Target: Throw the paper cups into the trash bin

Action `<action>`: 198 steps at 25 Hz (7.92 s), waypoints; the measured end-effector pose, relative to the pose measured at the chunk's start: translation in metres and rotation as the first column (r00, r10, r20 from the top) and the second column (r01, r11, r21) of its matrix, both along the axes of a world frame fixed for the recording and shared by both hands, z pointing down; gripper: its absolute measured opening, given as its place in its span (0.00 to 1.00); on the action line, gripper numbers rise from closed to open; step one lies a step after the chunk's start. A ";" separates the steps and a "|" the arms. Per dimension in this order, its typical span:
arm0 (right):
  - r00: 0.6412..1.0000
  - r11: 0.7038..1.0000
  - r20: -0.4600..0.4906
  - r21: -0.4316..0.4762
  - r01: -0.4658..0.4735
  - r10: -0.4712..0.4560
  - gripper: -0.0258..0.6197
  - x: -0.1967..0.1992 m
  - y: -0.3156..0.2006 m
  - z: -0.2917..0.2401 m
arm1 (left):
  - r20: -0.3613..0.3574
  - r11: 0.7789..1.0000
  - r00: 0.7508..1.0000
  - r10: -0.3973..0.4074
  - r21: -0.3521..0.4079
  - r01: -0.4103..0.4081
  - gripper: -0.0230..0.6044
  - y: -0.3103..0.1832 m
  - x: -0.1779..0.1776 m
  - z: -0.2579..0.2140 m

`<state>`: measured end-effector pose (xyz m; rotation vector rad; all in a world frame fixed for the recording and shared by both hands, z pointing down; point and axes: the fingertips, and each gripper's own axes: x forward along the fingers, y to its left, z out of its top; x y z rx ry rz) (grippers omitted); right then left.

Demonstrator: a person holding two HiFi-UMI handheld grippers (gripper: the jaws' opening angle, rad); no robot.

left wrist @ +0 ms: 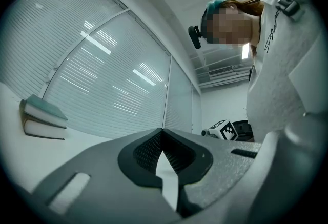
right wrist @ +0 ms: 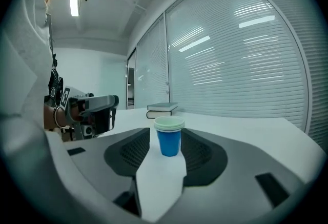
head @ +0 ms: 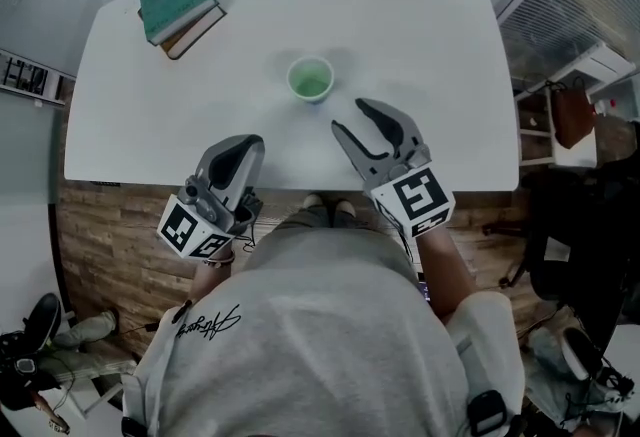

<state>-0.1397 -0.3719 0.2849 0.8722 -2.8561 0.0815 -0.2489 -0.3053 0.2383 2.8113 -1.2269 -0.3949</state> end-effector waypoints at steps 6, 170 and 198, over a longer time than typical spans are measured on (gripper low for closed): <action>0.997 0.999 -0.082 -0.048 -0.011 0.007 0.43 -0.007 -0.010 0.015 | -0.016 1.000 1.000 -0.023 0.015 0.023 0.04 0.001 0.000 -0.003; 0.494 0.495 -0.049 0.037 -0.868 0.868 0.51 0.188 0.249 -0.041 | 0.068 0.479 0.491 0.868 0.140 -0.866 0.04 0.152 0.216 -0.033; 0.201 0.201 -0.099 -0.009 -0.979 0.974 0.51 0.295 0.456 -0.012 | 0.035 0.166 0.168 0.985 0.056 -0.984 0.04 0.339 0.347 -0.001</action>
